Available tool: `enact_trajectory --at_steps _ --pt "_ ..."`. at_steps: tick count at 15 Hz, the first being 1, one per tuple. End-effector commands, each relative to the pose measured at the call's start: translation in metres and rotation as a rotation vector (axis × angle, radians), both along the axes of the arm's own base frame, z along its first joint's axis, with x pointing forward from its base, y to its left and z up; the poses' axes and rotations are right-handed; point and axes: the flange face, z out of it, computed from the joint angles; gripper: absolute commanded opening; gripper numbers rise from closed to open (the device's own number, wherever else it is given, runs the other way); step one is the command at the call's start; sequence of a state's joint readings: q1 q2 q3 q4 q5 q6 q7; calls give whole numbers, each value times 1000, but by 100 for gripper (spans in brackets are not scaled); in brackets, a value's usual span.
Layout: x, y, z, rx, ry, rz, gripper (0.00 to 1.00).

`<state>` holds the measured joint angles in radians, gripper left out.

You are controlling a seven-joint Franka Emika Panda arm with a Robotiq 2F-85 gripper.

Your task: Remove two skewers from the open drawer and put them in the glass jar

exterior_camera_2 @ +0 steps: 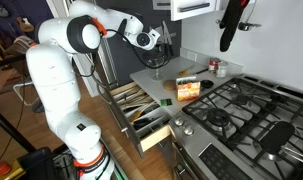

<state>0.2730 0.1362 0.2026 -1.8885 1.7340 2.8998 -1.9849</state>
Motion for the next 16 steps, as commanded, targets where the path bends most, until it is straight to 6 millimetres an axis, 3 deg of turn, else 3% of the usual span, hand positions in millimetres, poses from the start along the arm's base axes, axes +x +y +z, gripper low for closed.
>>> enact_trajectory --at_steps 1,5,6,8,9,11,16 --pt "-40 4 -14 -86 120 52 100" --pt "-73 13 -34 -207 250 119 100" --pt "-73 18 -23 -228 253 147 100" --pt "-60 29 25 -240 119 161 100" --pt "-59 28 -9 -231 184 143 100" --pt "-58 29 6 -223 157 143 100" --pt "-56 29 -8 -229 180 144 100"
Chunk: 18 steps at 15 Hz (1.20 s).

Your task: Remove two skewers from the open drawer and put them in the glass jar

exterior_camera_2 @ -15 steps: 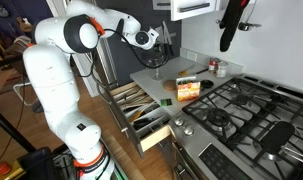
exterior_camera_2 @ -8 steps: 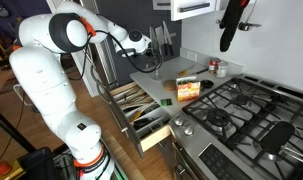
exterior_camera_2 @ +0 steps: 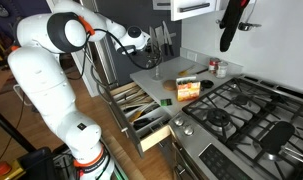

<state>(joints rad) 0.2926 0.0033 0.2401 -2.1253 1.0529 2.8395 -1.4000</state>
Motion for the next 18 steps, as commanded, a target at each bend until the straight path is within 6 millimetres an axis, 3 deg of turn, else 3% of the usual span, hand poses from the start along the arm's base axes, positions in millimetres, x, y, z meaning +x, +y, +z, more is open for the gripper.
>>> enact_trajectory --at_steps 1,4,8,12,18 --pt "0 0 0 0 0 0 100" --pt "-2 2 2 -3 -1 20 100" --pt "-24 12 9 -128 50 203 100" --pt "-56 36 13 -217 215 376 100" --pt "-86 56 -26 -380 383 508 100"
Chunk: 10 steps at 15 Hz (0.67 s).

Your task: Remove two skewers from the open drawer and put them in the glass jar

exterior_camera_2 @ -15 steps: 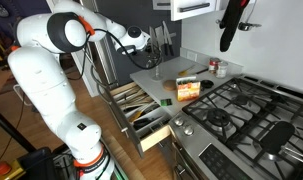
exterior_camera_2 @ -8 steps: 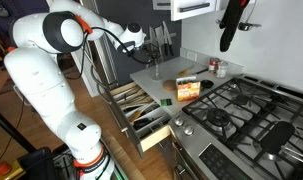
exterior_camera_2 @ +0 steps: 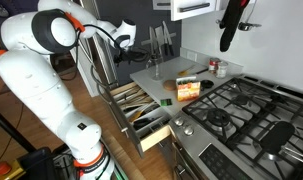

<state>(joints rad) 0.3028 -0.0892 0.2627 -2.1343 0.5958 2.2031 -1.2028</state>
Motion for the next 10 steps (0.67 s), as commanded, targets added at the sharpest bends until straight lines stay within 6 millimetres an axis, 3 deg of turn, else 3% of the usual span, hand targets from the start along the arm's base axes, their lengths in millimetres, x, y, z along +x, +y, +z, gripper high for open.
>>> enact_trajectory --at_steps 1,2,3,10 --pt "-14 1 -28 -123 5 18 100" --pt "-16 0 -35 -140 -2 16 100" --pt "-8 2 -22 -91 14 23 100" --pt "-8 7 -27 -83 23 37 100"
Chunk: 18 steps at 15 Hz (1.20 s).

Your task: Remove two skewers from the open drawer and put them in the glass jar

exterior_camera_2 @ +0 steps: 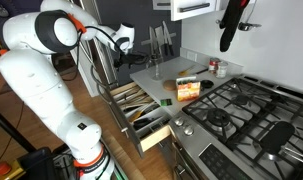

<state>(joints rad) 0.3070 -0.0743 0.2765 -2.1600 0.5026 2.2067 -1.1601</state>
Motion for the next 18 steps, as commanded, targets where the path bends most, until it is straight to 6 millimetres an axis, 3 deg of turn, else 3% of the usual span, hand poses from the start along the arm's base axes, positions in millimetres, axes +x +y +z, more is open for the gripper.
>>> enact_trajectory --at_steps 1,12,18 --pt "-7 7 -20 1 47 21 100" --pt "-67 32 -138 90 -47 -84 100" --pt "-68 37 -177 45 -26 -126 100"
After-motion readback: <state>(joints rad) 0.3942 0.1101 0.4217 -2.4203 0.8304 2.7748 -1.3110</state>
